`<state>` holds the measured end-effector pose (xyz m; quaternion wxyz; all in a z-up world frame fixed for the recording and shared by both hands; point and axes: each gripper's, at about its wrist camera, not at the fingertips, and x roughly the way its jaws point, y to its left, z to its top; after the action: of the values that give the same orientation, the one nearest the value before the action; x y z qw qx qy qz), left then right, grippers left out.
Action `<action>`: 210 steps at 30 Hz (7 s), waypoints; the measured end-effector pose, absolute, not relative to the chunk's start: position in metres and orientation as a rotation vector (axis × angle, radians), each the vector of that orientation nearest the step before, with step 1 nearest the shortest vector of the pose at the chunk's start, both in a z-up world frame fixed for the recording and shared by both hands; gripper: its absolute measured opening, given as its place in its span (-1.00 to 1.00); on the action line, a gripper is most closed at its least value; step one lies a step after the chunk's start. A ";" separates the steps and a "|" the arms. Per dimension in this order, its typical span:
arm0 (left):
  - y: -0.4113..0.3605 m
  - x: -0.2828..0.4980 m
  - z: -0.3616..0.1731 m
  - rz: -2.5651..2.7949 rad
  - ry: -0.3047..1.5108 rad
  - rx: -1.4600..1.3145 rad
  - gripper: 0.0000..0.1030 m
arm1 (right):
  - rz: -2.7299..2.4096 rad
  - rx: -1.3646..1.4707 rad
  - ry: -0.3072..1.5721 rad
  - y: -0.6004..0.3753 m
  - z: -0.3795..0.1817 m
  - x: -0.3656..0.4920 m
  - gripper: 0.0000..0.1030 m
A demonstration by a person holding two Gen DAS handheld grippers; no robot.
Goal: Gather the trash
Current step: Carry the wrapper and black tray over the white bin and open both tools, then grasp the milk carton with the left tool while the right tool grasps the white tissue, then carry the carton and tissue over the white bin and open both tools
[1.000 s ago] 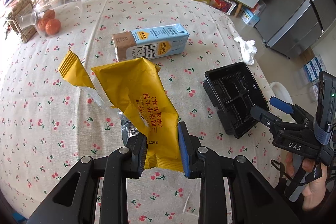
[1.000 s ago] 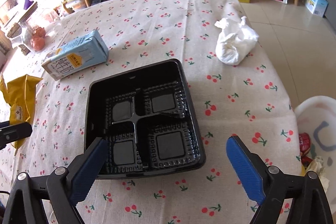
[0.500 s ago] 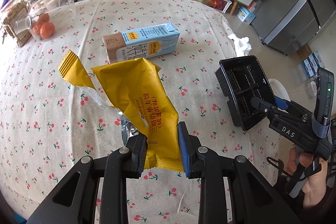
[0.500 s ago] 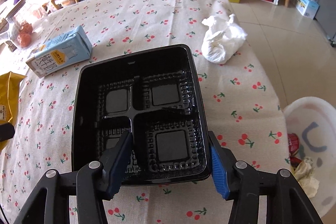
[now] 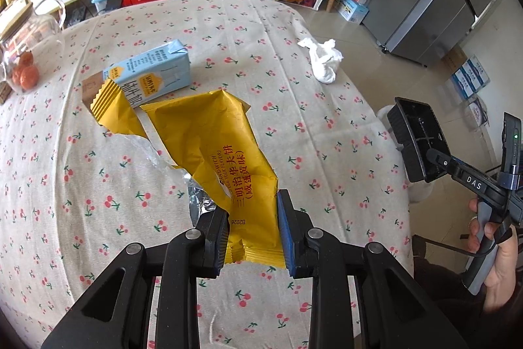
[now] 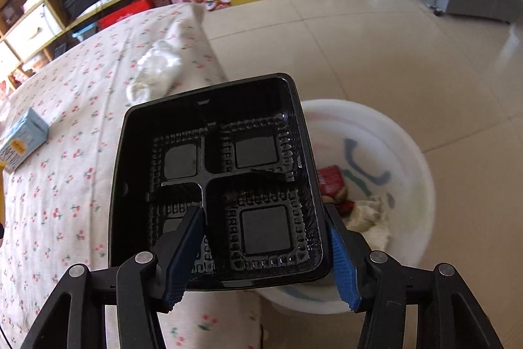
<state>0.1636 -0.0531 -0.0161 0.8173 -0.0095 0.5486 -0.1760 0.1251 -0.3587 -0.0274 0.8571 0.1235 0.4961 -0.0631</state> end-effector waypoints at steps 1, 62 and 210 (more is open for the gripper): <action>-0.060 0.163 -0.017 -0.385 1.169 -0.014 -0.44 | -0.153 0.269 1.045 -0.369 -0.029 0.122 0.21; -0.258 0.148 -0.030 -0.577 1.054 0.266 0.91 | -0.277 0.277 0.984 -0.485 -0.001 0.000 0.59; -0.305 0.159 -0.039 -0.766 1.057 0.223 0.14 | -0.250 0.329 0.994 -0.482 -0.004 -0.005 0.36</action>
<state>0.1592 -0.3055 -0.0393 0.7885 0.1035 0.4909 -0.3557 -0.0050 -0.4821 -0.0038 0.8586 0.1565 0.4734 -0.1191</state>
